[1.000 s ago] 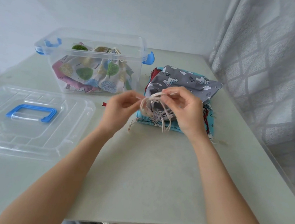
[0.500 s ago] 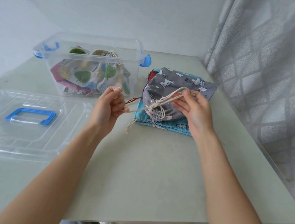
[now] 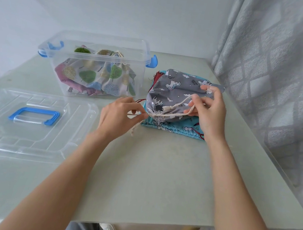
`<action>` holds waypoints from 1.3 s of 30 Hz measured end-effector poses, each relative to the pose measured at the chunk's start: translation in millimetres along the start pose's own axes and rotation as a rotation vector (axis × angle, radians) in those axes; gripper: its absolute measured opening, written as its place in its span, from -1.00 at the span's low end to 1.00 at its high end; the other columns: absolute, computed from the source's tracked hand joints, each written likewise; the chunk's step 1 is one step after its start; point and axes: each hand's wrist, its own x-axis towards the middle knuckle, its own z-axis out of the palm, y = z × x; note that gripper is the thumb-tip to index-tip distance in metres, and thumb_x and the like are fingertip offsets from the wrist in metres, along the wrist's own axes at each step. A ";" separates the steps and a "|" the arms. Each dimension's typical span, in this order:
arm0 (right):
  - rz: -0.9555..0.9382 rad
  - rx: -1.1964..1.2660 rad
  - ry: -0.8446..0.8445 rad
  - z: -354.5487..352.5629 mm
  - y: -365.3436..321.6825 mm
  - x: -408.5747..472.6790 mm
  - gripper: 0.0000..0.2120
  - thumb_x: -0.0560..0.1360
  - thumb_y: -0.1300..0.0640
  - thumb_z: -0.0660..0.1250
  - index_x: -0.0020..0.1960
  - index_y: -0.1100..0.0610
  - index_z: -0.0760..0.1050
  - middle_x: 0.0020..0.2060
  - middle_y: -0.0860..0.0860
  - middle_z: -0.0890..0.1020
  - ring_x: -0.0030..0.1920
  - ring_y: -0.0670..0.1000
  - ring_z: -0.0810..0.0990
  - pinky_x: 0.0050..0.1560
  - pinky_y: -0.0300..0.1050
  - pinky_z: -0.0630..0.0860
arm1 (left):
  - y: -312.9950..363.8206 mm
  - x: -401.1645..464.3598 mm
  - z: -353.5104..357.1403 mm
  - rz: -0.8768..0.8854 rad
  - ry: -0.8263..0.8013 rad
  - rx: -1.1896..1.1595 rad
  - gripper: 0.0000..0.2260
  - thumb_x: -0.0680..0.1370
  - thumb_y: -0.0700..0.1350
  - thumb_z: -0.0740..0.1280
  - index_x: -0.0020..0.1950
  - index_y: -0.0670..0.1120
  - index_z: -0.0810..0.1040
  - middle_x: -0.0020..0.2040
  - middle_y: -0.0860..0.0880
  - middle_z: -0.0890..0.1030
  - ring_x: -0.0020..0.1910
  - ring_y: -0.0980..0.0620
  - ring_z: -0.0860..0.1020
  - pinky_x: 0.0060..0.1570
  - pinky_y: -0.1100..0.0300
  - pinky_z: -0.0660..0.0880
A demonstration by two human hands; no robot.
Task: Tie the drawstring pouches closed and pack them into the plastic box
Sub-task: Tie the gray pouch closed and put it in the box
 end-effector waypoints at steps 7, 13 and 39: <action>-0.050 -0.137 0.140 -30.2 6.0 -10.9 -0.81 0.54 0.27 0.28 -0.15 0.00 0.47 -0.38 0.03 0.61 -0.38 0.03 0.68 -0.31 -0.15 0.56 | 6.9 1.3 9.4 0.004 -0.034 0.034 -0.89 0.48 0.01 0.38 -0.17 -0.01 0.60 -0.17 0.05 0.52 -0.14 0.04 0.47 -0.32 0.18 0.35; 0.020 -0.855 -0.122 -38.5 -0.2 -22.6 -0.88 0.50 0.07 0.31 -0.17 0.05 0.58 -0.30 0.01 0.65 -0.25 0.04 0.64 -0.20 -0.12 0.46 | -4.2 -4.2 2.7 -0.004 -0.068 -0.094 -0.88 0.48 0.06 0.35 -0.12 0.05 0.62 0.02 0.06 0.53 -0.08 0.03 0.50 -0.15 0.17 0.36; 0.027 -0.682 -0.403 -10.9 3.4 -54.4 -0.87 0.50 0.06 0.33 -0.18 0.09 0.53 -0.36 0.08 0.60 -0.35 -0.03 0.45 -0.22 -0.08 0.36 | 4.6 -1.3 9.0 -0.043 0.019 -0.143 -0.91 0.55 -0.04 0.31 -0.08 -0.03 0.57 -0.25 0.15 0.65 -0.38 0.09 0.45 -0.32 0.22 0.30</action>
